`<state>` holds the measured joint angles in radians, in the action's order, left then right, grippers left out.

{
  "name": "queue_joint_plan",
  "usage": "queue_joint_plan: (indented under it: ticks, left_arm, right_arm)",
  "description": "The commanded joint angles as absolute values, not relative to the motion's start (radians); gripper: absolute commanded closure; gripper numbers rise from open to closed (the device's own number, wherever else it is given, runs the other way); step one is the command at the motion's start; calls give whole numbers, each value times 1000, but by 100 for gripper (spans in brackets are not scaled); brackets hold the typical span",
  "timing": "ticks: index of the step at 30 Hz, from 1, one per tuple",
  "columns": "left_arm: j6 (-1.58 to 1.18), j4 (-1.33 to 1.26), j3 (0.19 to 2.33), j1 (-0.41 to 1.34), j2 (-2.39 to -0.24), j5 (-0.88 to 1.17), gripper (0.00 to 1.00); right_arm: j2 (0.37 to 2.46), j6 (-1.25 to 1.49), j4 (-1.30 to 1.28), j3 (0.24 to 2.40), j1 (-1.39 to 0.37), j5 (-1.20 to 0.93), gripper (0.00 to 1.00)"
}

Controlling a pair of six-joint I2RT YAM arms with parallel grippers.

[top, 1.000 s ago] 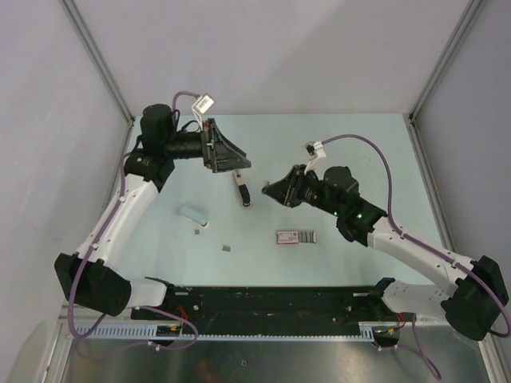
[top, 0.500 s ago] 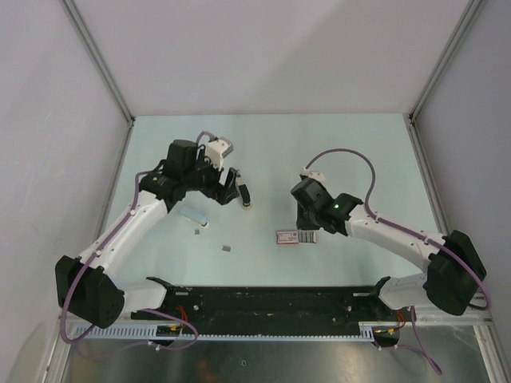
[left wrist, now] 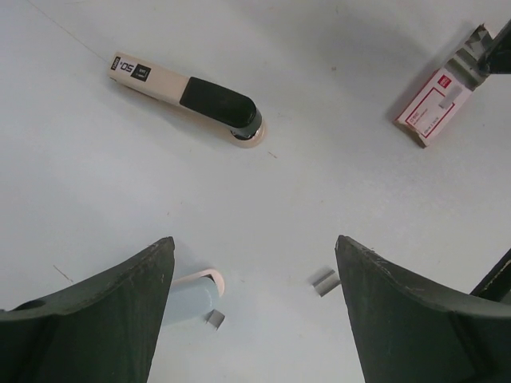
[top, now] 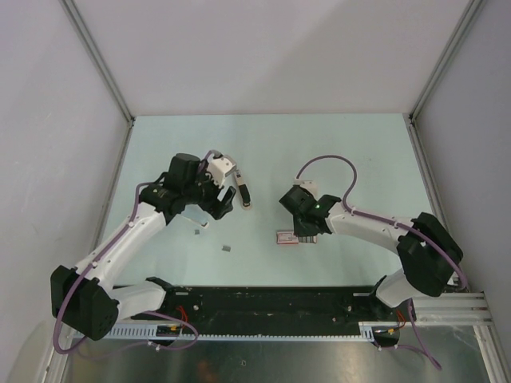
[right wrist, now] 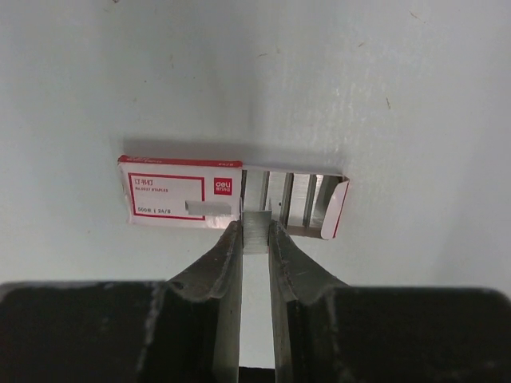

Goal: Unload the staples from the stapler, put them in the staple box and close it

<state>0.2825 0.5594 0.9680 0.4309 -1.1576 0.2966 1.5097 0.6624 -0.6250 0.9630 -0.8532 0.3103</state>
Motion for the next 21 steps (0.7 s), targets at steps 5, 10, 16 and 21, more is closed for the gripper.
queue_joint_plan:
  ticks: [5,10,16,21]
  left_arm:
    - [311,568,964,446,-1123,300,14]
    - [308,569,966,450,-1120,300,14]
    - [307,572,964,455,-1113,305,15]
    - [307,573,965,458,-1112,306,15]
  right_arm:
    - [1559,678,-589,996,-850,345,100]
    - [1580,678,-586,995,-851,348,100]
    - [1597,677,-594,994,-853,358,100]
    - [1606,680,-601,994,-861,367,100]
